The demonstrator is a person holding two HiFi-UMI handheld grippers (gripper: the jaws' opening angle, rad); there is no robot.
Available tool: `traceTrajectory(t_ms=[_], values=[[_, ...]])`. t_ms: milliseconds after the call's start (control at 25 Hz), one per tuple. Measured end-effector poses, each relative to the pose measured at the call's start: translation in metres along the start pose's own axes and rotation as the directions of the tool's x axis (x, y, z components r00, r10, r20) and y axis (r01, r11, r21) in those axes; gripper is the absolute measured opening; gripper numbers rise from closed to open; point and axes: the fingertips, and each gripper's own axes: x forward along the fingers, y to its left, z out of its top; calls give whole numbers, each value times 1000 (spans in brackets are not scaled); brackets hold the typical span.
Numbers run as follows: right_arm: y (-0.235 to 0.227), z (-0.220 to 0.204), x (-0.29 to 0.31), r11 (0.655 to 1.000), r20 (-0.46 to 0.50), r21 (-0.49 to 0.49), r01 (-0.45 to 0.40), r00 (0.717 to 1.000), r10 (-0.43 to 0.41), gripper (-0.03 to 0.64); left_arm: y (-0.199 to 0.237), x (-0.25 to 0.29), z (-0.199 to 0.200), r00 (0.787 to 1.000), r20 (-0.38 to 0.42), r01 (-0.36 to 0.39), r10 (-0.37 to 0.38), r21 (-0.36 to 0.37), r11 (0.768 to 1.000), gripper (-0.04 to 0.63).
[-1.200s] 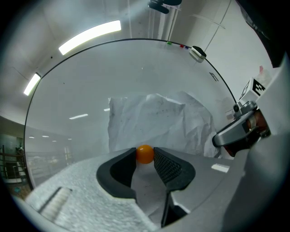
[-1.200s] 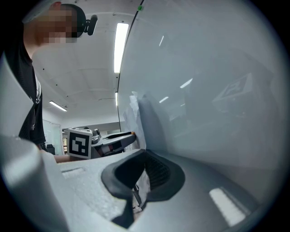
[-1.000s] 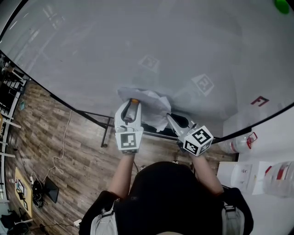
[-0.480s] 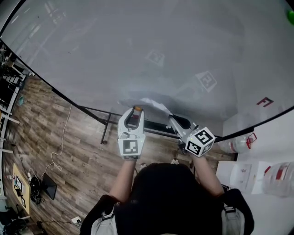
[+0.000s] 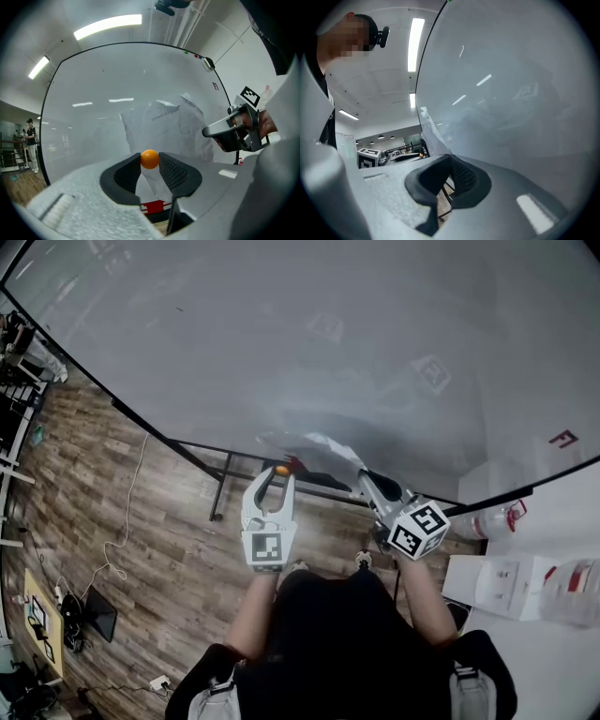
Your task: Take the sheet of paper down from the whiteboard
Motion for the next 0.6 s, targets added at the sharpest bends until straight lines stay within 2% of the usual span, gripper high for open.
traceTrajectory(t_ms=[240,600], values=[[14,-23,-2,995,1,14,101,995,-101,3,23,-30,-19,998,-40,56,-57,-16,998,133],[41,-24,-54,991,50,-25,128,991,-127,3,-4,-69,6,997,10,80,-80,26,996,133]])
